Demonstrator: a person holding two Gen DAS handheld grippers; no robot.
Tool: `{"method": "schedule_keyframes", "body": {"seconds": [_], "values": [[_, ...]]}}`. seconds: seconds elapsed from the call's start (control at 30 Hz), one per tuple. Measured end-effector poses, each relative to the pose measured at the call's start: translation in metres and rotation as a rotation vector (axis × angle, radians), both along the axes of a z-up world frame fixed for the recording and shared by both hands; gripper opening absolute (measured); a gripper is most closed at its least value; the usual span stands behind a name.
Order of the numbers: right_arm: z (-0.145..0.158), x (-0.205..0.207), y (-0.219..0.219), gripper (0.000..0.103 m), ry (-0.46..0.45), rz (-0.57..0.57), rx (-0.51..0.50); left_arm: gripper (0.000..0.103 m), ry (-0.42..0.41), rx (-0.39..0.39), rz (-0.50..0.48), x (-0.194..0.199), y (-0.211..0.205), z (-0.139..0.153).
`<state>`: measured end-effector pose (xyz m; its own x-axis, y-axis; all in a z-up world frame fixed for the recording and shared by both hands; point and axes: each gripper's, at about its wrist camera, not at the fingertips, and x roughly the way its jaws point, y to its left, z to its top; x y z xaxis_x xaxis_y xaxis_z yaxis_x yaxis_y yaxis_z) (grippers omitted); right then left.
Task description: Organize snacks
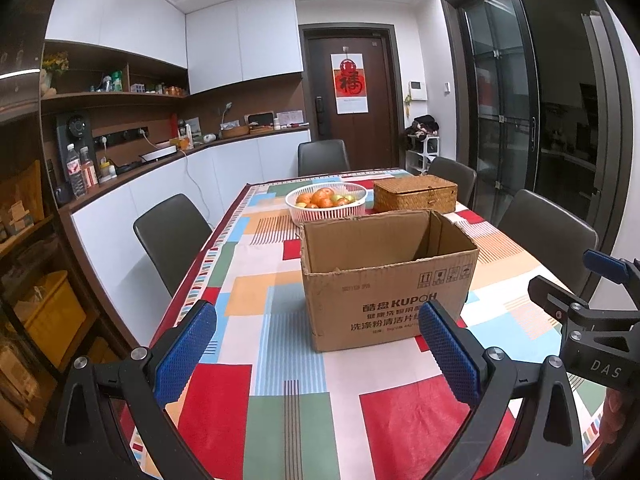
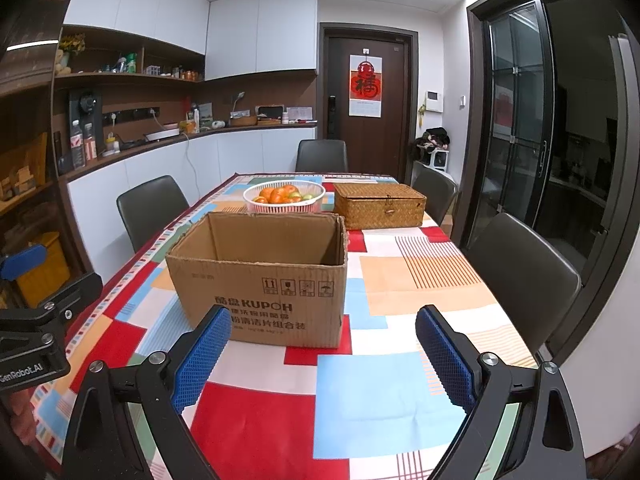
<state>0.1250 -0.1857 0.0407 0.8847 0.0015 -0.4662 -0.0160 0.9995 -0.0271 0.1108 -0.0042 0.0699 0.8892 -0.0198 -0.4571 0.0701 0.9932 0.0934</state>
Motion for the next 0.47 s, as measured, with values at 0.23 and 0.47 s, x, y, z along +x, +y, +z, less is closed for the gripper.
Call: {"method": "schedule_keyframes", "body": {"seconds": [0.23, 0.47], "values": [[-0.0005, 0.0015, -0.0005, 0.094, 0.007, 0.0, 0.0, 0.103, 0.003, -0.002, 0.002, 0.0005, 0.0006, -0.0006], [-0.0019, 0.002, 0.0012, 0.094, 0.012, 0.001, -0.006, 0.103, 0.013, -0.011, 0.003, 0.0012, 0.003, -0.0044]]}}
